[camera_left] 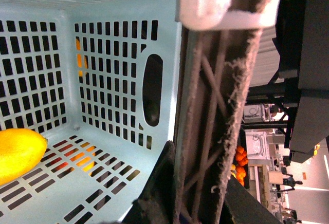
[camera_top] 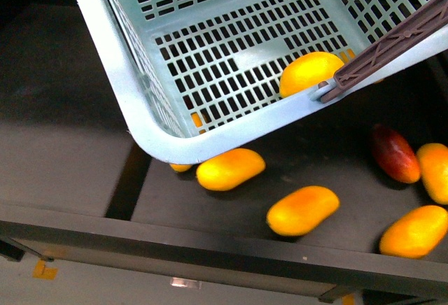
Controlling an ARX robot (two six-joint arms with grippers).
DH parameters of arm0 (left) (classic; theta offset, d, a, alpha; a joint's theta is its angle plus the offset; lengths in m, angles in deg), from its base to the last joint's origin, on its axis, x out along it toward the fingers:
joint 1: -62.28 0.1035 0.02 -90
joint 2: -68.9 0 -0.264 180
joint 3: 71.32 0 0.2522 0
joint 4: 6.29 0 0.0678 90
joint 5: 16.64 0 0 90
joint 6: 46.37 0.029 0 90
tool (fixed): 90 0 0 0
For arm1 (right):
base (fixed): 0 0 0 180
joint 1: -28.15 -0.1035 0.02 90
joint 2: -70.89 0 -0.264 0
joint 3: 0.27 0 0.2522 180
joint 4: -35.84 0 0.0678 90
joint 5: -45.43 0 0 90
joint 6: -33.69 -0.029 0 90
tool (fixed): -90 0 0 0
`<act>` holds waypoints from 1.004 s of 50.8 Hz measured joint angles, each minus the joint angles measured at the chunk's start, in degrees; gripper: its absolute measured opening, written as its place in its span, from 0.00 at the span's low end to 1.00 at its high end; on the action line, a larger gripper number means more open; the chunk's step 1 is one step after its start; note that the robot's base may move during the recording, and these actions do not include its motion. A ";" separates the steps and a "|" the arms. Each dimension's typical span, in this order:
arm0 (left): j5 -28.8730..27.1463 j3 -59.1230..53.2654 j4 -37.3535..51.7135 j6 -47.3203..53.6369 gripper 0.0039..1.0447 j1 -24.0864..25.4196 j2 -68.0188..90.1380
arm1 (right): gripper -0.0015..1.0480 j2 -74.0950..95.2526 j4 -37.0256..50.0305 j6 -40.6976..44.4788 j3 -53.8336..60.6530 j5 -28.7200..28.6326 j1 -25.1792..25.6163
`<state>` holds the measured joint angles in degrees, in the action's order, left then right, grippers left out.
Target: Pick lemon and mango into basket
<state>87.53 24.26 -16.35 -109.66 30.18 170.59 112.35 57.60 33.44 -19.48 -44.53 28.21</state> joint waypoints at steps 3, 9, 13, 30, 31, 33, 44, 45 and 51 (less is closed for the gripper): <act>0.00 0.00 0.00 -0.02 0.06 0.00 0.00 | 0.92 0.13 -0.02 -0.02 0.00 0.00 0.00; 0.22 0.00 0.00 -0.07 0.06 -0.04 0.00 | 0.92 0.09 -0.02 -0.02 0.00 -0.07 0.00; 0.22 0.00 0.00 0.00 0.06 -0.04 0.00 | 0.92 0.02 -0.02 0.00 0.00 -0.02 0.00; 0.11 0.00 -0.02 0.15 0.06 0.24 0.00 | 0.92 0.11 -0.02 0.00 0.02 -0.37 -0.07; 0.09 0.00 -0.02 0.13 0.06 0.39 0.00 | 0.92 0.07 -0.02 0.00 0.02 -0.42 -0.07; -0.20 0.00 -0.02 0.07 0.06 0.68 0.00 | 0.92 0.07 -0.02 0.00 0.02 -0.46 -0.07; -1.22 0.00 -0.02 1.40 0.06 0.92 0.00 | 0.92 0.07 -0.02 0.00 0.02 -0.24 -0.07; -1.07 0.00 -0.02 1.36 0.06 0.90 0.00 | 0.92 0.07 -0.02 0.00 0.02 -0.24 -0.07; 0.02 0.00 -0.02 0.31 0.06 0.31 0.00 | 0.92 0.09 -4.22 -2.10 -1.27 2.60 -0.50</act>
<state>87.55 24.26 -16.37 -109.35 30.49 170.59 112.43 53.38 31.34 -20.75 -41.93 27.71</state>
